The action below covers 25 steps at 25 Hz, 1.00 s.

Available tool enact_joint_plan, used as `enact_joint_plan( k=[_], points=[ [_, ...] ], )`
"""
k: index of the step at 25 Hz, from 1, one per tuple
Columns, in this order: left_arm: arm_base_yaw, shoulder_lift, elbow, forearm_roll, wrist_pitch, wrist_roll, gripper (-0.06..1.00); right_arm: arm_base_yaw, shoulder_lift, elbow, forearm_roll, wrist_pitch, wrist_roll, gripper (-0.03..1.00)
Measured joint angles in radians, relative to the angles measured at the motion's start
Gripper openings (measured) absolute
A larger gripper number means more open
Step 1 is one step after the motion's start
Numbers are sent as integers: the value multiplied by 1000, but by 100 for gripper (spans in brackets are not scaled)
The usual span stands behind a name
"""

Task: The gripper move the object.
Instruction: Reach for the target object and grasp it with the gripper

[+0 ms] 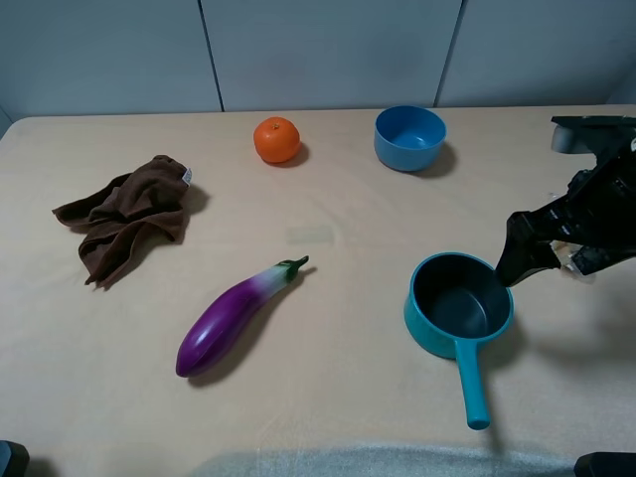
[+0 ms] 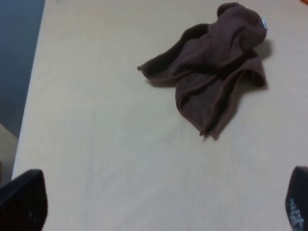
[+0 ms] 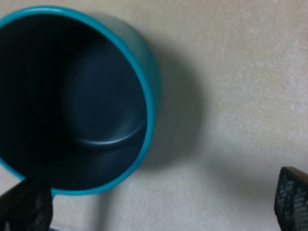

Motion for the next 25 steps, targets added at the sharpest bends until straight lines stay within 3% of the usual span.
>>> enact_joint_plan(
  k=[25],
  points=[
    [0,0,0,0,0,0,99,0,301,9,24,-198,-8,69]
  ],
)
